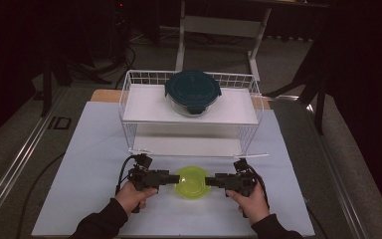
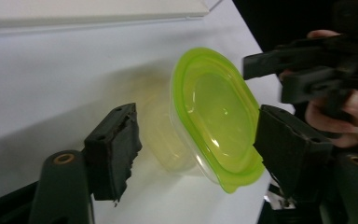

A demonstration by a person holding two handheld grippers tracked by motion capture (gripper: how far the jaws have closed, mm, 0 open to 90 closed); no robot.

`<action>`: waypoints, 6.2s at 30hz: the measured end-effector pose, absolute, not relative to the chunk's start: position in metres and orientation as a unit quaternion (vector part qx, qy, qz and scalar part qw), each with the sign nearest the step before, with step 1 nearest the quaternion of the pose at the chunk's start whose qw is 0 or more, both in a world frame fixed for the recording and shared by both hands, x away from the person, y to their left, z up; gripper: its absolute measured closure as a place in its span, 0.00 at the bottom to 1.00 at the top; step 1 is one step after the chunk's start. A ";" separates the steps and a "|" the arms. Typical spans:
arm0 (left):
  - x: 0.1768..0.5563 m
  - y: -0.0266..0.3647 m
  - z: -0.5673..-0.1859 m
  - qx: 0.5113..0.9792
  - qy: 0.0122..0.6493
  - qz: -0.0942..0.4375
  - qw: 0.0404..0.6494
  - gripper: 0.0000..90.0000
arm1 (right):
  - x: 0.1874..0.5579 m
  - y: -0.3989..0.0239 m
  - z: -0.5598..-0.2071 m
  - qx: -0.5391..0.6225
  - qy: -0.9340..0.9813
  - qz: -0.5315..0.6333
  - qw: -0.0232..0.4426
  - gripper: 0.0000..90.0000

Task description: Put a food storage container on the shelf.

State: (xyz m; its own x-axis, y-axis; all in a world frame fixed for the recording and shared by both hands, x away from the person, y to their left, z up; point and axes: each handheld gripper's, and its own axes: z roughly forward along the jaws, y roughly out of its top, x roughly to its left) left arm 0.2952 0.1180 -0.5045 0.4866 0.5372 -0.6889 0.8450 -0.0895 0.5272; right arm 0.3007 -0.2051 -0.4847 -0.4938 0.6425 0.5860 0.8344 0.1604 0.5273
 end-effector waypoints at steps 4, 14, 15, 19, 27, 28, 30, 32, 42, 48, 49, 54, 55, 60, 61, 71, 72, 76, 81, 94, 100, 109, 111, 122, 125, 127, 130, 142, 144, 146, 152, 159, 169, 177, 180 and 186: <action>0.294 0.116 -0.508 0.717 0.484 -0.176 0.470 0.51 | 0.308 -0.204 -0.496 -0.515 -0.744 -0.400 0.145 0.50; 0.293 0.113 -0.513 0.712 0.487 -0.194 0.467 0.80 | 0.309 -0.202 -0.500 -0.525 -0.738 -0.386 0.176 0.73; 0.293 0.113 -0.513 0.712 0.487 -0.194 0.467 0.80 | 0.309 -0.202 -0.500 -0.525 -0.738 -0.386 0.176 0.73; 0.291 0.113 -0.513 0.707 0.491 -0.199 0.469 0.83 | 0.306 -0.200 -0.497 -0.524 -0.737 -0.386 0.184 0.83; 0.283 0.110 -0.507 0.709 0.490 -0.195 0.468 0.91 | 0.302 -0.202 -0.492 -0.531 -0.730 -0.387 0.185 0.89; 0.283 0.109 -0.506 0.710 0.491 -0.191 0.467 0.91 | 0.301 -0.202 -0.491 -0.532 -0.731 -0.387 0.182 0.89; 0.283 0.109 -0.506 0.710 0.491 -0.191 0.467 0.92 | 0.300 -0.201 -0.491 -0.532 -0.732 -0.387 0.178 0.89; 0.282 0.110 -0.503 0.707 0.494 -0.184 0.470 0.92 | 0.299 -0.199 -0.490 -0.532 -0.733 -0.388 0.170 0.89; 0.277 0.114 -0.483 0.708 0.483 -0.169 0.486 0.92 | 0.295 -0.197 -0.470 -0.516 -0.738 -0.407 0.152 0.89; 0.273 0.117 -0.470 0.711 0.472 -0.159 0.496 0.92 | 0.292 -0.196 -0.457 -0.503 -0.744 -0.417 0.144 0.89; 0.273 0.117 -0.467 0.711 0.470 -0.156 0.498 0.92 | 0.291 -0.196 -0.454 -0.501 -0.744 -0.419 0.141 0.89; 0.270 0.118 -0.451 0.710 0.458 -0.148 0.514 0.93 | 0.288 -0.197 -0.439 -0.492 -0.744 -0.431 0.136 0.89; 0.269 0.118 -0.447 0.711 0.456 -0.143 0.515 0.93 | 0.288 -0.197 -0.435 -0.489 -0.745 -0.433 0.134 0.89; 0.267 0.118 -0.428 0.709 0.447 -0.130 0.529 0.93 | 0.287 -0.198 -0.416 -0.483 -0.744 -0.443 0.127 0.89; 0.267 0.118 -0.428 0.709 0.447 -0.130 0.529 0.93 | 0.287 -0.198 -0.416 -0.483 -0.744 -0.443 0.127 0.89; 0.280 0.124 -0.380 0.702 0.435 -0.111 0.553 0.93 | 0.300 -0.192 -0.360 -0.469 -0.750 -0.455 0.103 0.89; 0.283 0.125 -0.374 0.700 0.433 -0.112 0.557 0.93 | 0.302 -0.192 -0.356 -0.467 -0.751 -0.456 0.102 0.89; 0.289 0.129 -0.357 0.693 0.429 -0.109 0.569 0.93 | 0.308 -0.190 -0.333 -0.462 -0.752 -0.462 0.090 0.89; 0.297 0.132 -0.335 0.685 0.431 -0.101 0.579 0.93 | 0.319 -0.184 -0.306 -0.455 -0.752 -0.470 0.077 0.89; 0.330 0.136 -0.286 0.678 0.432 -0.091 0.588 0.93 | 0.350 -0.180 -0.257 -0.457 -0.741 -0.489 0.057 0.89; 0.341 0.136 -0.275 0.678 0.435 -0.083 0.586 0.92 | 0.363 -0.177 -0.245 -0.463 -0.738 -0.488 0.048 0.89; 0.372 0.134 -0.266 0.668 0.454 -0.080 0.584 0.92 | 0.393 -0.175 -0.236 -0.487 -0.730 -0.478 0.046 0.89; 0.377 0.134 -0.266 0.664 0.458 -0.086 0.585 0.92 | 0.399 -0.175 -0.236 -0.491 -0.728 -0.475 0.054 0.89; 0.394 0.132 -0.268 0.648 0.480 -0.071 0.587 0.88 | 0.423 -0.170 -0.233 -0.513 -0.720 -0.462 0.069 0.86; 0.396 0.129 -0.271 0.644 0.485 -0.063 0.588 0.84 | 0.426 -0.167 -0.233 -0.515 -0.717 -0.465 0.063 0.76; 0.397 0.127 -0.273 0.646 0.487 -0.056 0.585 0.80 | 0.427 -0.166 -0.234 -0.519 -0.711 -0.471 0.059 0.70; 0.398 0.125 -0.274 0.647 0.487 -0.045 0.585 0.76 | 0.430 -0.165 -0.236 -0.516 -0.714 -0.470 0.053 0.69; 0.403 0.121 -0.272 0.645 0.490 -0.014 0.587 0.56 | 0.438 -0.166 -0.235 -0.517 -0.709 -0.479 0.040 0.57; 0.402 0.123 -0.271 0.643 0.487 -0.009 0.591 0.52 | 0.438 -0.169 -0.234 -0.514 -0.710 -0.481 0.034 0.54; 0.400 0.124 -0.270 0.644 0.475 0.001 0.600 0.48 | 0.436 -0.171 -0.233 -0.512 -0.709 -0.484 0.033 0.54; 0.394 0.134 -0.270 0.640 0.473 0.014 0.605 0.46 | 0.425 -0.174 -0.233 -0.499 -0.718 -0.485 0.014 0.53; 0.374 0.148 -0.270 0.639 0.457 0.057 0.616 0.46 | 0.402 -0.183 -0.235 -0.472 -0.721 -0.507 0.004 0.53; 0.345 0.150 -0.287 0.656 0.431 0.069 0.615 0.46 | 0.371 -0.180 -0.251 -0.445 -0.727 -0.522 0.032 0.76; 0.322 0.146 -0.310 0.661 0.415 0.098 0.617 0.46 | 0.360 -0.157 -0.281 -0.430 -0.753 -0.497 0.024 1.00; 0.318 0.144 -0.316 0.669 0.410 0.102 0.612 0.46 | 0.360 -0.151 -0.286 -0.432 -0.748 -0.504 0.026 1.00; 0.307 0.140 -0.332 0.675 0.398 0.112 0.611 0.44 | 0.372 -0.136 -0.296 -0.445 -0.733 -0.514 0.037 1.00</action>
State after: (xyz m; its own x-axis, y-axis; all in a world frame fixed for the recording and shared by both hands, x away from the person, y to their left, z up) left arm 0.3068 0.1400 -0.3316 0.6580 0.6743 -0.3351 0.4001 0.0639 0.9142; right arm 0.3723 -0.1356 -0.2960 -0.6020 0.6132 0.5114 0.6896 0.0763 0.7202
